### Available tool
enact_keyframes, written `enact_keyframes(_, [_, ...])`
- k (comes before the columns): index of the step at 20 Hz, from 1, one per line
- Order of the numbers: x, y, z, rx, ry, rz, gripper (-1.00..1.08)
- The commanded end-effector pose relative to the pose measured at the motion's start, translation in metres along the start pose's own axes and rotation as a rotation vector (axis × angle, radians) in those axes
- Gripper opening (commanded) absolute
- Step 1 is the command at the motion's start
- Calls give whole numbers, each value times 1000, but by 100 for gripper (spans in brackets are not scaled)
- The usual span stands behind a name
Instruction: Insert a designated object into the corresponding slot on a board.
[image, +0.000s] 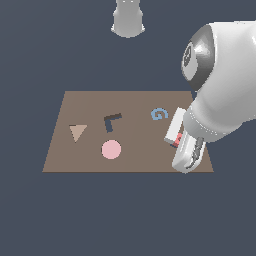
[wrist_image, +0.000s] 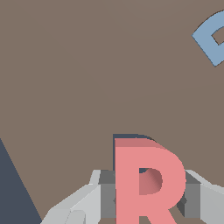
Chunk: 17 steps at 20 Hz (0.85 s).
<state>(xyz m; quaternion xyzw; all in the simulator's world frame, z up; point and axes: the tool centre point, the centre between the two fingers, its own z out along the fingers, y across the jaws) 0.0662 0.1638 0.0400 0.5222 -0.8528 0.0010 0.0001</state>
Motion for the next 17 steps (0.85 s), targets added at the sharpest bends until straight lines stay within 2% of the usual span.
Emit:
enact_keyframes(1, [0, 0, 0, 0, 0, 0, -100])
enact_keyframes(7, [0, 0, 10, 2, 0, 3, -100])
enact_keyframes(8, [0, 0, 10, 2, 0, 3, 100])
enact_keyframes(17, [0, 0, 10, 2, 0, 3, 100])
